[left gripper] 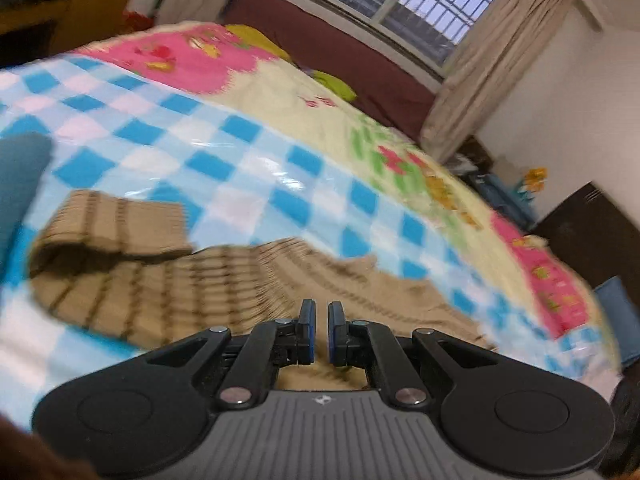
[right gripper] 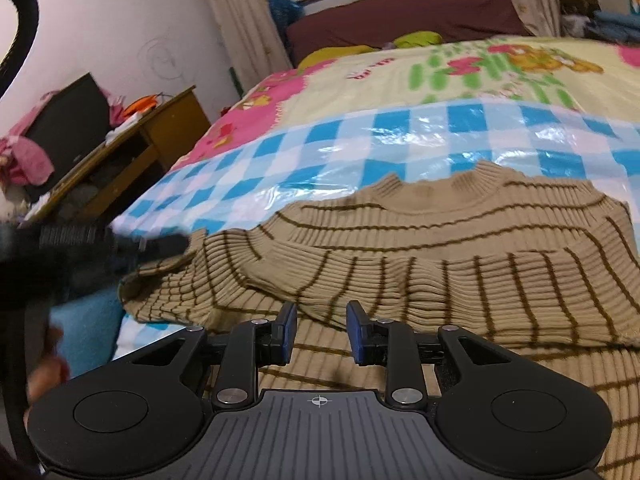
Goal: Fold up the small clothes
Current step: 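Fold the held sleeve across the body with the left tool while the right tool grips the sweater side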
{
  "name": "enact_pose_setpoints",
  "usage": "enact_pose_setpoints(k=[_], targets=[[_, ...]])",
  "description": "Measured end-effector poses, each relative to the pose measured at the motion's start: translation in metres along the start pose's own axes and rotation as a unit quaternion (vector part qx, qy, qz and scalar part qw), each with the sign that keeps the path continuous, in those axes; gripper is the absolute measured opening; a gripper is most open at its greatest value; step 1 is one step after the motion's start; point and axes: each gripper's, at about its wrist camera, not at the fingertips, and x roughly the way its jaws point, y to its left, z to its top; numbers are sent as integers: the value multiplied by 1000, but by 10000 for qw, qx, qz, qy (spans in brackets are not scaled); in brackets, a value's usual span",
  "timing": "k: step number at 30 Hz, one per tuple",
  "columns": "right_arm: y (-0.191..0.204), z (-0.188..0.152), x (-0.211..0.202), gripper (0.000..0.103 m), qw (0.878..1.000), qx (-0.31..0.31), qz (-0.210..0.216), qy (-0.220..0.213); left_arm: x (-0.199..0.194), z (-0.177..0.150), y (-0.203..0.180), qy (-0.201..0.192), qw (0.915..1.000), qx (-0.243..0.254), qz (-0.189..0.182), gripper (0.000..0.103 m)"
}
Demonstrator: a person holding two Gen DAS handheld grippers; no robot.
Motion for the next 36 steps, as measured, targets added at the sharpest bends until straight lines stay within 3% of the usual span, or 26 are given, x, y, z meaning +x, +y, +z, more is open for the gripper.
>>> enact_pose_setpoints(k=[6, 12, 16, 23, 36], targets=[[22, 16, 23, 28, 9993, -75, 324, 145, -24, -1, 29, -258, 9963, 194, 797, 13], [68, 39, 79, 28, 9936, 150, 924, 640, -28, 13, 65, -502, 9897, 194, 1328, 16], [94, 49, 119, 28, 9899, 378, 1009, 918, -13, 22, 71, -423, 9832, 655, 1651, 16], [108, 50, 164, 34, 9803, 934, 1181, 1280, -4, 21, 85, -300, 9834, 729, 1636, 26], [116, 49, 195, 33, 9753, 1560, 976, 1223, -4, 10, 87, -115, 9851, 697, 1568, 29]])
